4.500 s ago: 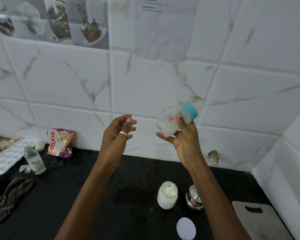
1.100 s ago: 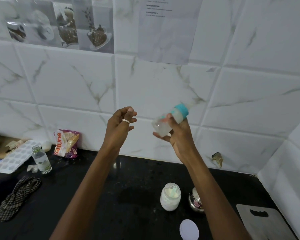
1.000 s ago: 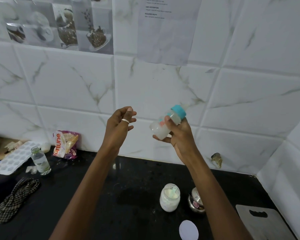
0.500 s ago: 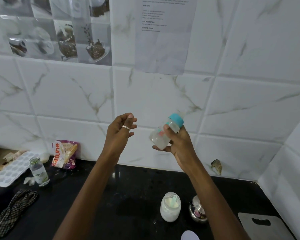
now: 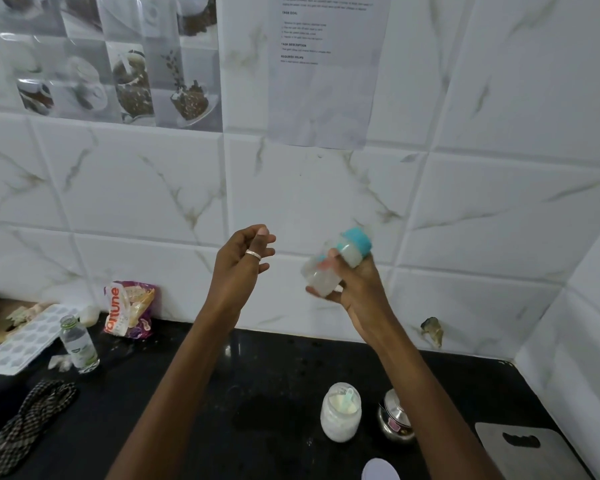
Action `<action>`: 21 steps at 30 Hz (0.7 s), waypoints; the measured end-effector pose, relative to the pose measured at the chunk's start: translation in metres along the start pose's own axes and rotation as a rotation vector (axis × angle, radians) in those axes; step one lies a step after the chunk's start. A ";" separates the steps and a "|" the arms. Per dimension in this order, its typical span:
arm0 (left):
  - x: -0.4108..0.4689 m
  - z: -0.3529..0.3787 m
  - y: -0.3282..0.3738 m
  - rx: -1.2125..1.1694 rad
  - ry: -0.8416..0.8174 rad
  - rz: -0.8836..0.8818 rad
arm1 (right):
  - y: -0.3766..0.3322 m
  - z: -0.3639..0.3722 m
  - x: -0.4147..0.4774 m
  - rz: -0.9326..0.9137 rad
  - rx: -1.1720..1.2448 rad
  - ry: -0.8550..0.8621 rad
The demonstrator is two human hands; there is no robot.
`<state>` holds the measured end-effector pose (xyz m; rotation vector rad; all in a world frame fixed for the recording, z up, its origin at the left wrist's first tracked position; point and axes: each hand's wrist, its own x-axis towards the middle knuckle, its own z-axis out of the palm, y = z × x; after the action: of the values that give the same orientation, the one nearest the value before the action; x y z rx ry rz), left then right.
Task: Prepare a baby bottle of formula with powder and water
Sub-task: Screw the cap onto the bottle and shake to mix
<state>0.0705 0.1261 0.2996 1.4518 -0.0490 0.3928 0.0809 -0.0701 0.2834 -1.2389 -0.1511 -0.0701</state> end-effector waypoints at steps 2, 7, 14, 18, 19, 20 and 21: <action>0.000 0.000 0.001 -0.004 0.005 -0.001 | 0.002 -0.002 -0.002 0.009 -0.074 -0.068; -0.004 0.000 0.000 0.004 -0.009 0.009 | -0.003 -0.002 -0.002 0.000 0.063 0.020; -0.003 -0.001 0.001 -0.005 -0.011 0.005 | -0.011 -0.008 -0.002 -0.047 0.167 0.039; -0.003 -0.001 0.003 -0.011 -0.001 0.001 | -0.009 -0.007 -0.007 -0.002 -0.147 -0.105; -0.003 0.000 0.003 -0.011 -0.002 -0.001 | -0.008 -0.007 -0.007 -0.004 -0.165 -0.110; -0.004 0.000 0.002 -0.009 -0.005 0.001 | -0.008 -0.006 -0.007 -0.013 -0.106 -0.072; -0.004 0.000 0.002 -0.007 -0.011 0.004 | -0.010 -0.005 -0.007 -0.020 0.007 -0.017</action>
<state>0.0660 0.1257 0.3003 1.4470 -0.0620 0.3872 0.0733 -0.0787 0.2901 -1.2315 -0.1783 -0.0764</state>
